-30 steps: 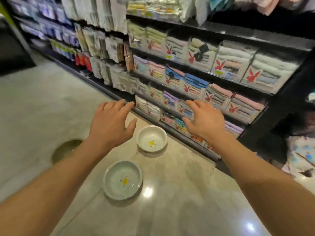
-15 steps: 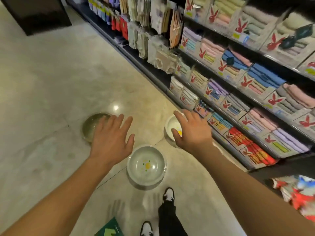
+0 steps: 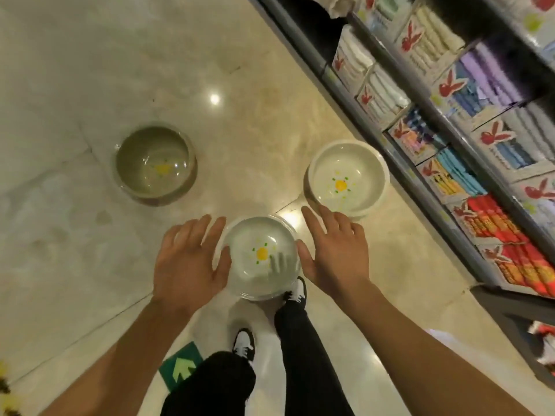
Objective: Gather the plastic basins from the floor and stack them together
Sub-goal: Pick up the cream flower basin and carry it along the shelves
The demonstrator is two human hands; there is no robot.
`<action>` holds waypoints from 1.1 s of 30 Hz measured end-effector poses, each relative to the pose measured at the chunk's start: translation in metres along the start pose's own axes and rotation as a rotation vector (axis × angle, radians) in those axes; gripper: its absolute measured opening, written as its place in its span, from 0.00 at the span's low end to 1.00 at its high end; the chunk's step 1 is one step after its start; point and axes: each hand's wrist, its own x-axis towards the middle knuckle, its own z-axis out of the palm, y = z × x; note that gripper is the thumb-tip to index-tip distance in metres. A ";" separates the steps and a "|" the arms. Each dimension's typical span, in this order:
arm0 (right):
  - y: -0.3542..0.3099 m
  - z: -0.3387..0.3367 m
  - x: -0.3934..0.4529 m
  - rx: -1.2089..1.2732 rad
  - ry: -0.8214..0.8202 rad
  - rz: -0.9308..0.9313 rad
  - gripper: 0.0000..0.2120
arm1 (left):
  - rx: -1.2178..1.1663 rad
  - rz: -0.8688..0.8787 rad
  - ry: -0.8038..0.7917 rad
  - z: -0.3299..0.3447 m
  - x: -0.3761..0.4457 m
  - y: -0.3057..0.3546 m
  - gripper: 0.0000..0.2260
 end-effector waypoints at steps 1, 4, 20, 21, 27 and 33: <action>0.006 0.028 0.010 0.015 -0.012 0.011 0.28 | -0.004 -0.007 -0.015 0.029 0.007 -0.004 0.23; 0.023 0.126 0.033 0.074 -0.049 0.070 0.28 | 0.003 -0.025 -0.077 0.131 0.025 -0.022 0.24; 0.111 0.526 0.175 0.198 0.026 0.575 0.45 | -0.072 -0.293 -0.086 0.540 0.157 -0.126 0.37; 0.112 0.534 0.180 0.211 0.038 0.585 0.45 | -0.083 -0.292 -0.085 0.546 0.165 -0.129 0.37; 0.116 0.545 0.195 0.284 0.121 0.585 0.44 | -0.338 -0.289 -0.028 0.558 0.170 -0.133 0.34; 0.109 0.488 0.192 0.362 0.151 0.536 0.44 | -0.332 -0.337 -0.019 0.500 0.154 -0.128 0.30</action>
